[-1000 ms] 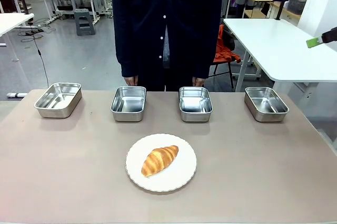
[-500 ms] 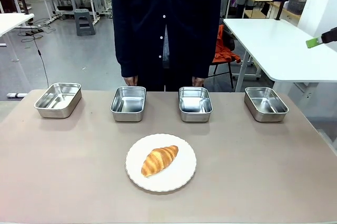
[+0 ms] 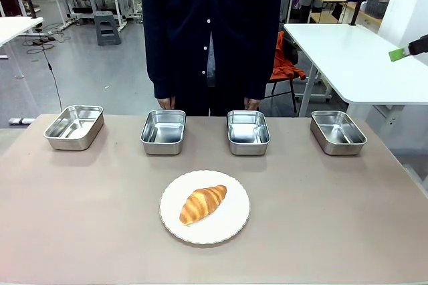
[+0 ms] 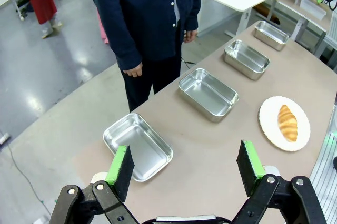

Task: Place the bread in the container.
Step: Place the Butter Roll into the Airtight Container indicated by the human.

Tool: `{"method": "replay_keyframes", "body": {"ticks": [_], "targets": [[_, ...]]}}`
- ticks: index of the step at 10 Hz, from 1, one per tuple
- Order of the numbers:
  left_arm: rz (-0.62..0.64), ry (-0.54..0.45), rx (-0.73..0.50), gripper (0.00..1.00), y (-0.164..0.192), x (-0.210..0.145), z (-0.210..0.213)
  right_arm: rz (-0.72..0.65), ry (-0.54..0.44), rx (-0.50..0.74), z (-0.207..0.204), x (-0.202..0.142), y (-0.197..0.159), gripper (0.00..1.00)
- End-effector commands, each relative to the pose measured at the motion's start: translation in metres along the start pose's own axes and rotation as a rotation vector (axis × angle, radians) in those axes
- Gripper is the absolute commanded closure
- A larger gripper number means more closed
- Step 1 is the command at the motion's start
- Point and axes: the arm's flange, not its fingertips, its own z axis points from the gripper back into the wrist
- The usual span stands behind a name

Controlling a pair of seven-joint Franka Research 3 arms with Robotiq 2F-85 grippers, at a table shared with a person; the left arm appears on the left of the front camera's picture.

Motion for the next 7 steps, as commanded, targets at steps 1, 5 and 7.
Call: {"method": "replay_keyframes", "body": {"ticks": [1, 5, 7], "targets": [[-0.003, -0.010, -0.006, 0.00, 0.0002, -0.0012, 0.0017, 0.003, -0.012, 0.003, -0.0010, 0.0013, -0.0003, 0.00], [-0.003, -0.010, -0.006, 0.00, 0.0002, -0.0012, 0.0017, 0.003, -0.012, 0.003, -0.0010, 0.0013, -0.0003, 0.00], [-0.003, -0.010, -0.006, 0.00, 0.0002, -0.0012, 0.0017, 0.003, -0.012, 0.003, -0.0010, 0.0013, -0.0003, 0.00]]}}
